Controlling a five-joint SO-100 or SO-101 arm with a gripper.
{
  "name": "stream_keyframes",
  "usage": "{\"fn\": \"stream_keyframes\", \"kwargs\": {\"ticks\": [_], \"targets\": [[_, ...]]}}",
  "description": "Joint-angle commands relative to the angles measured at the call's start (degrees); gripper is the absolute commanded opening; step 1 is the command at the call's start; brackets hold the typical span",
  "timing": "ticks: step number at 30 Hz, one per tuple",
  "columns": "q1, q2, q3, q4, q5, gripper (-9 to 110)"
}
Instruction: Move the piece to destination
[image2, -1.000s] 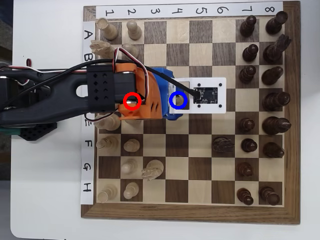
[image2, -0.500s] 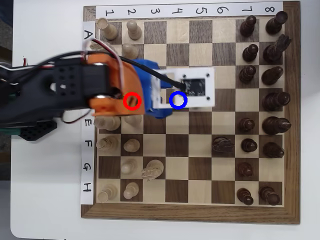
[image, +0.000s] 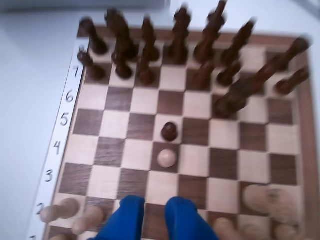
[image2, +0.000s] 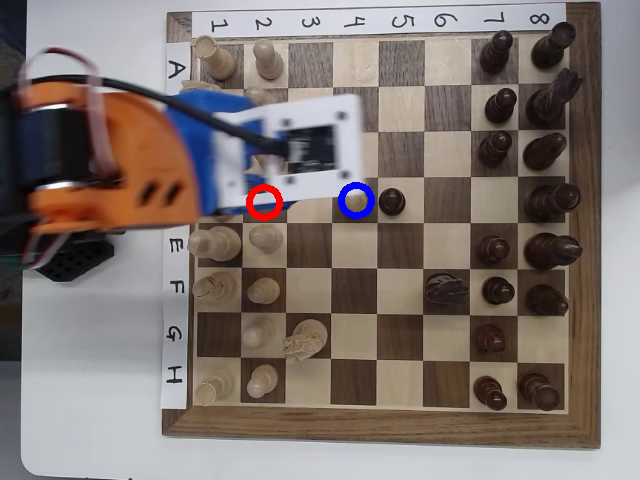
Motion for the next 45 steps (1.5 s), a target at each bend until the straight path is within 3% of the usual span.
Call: {"fn": "stream_keyframes", "kwargs": {"ticks": [1,13,25,34,45], "targets": [[13.4,20.7,-5.1,-5.6,-26.5,0],[47.1,33.7,2.1,-12.3,-66.2,0],[83.3,46.1,21.7,-13.9,-87.6,0],[97.1,58.8,44.5,-15.0,-97.7,0],[96.7,70.0,66.3,-15.3,-96.2,0]]}}
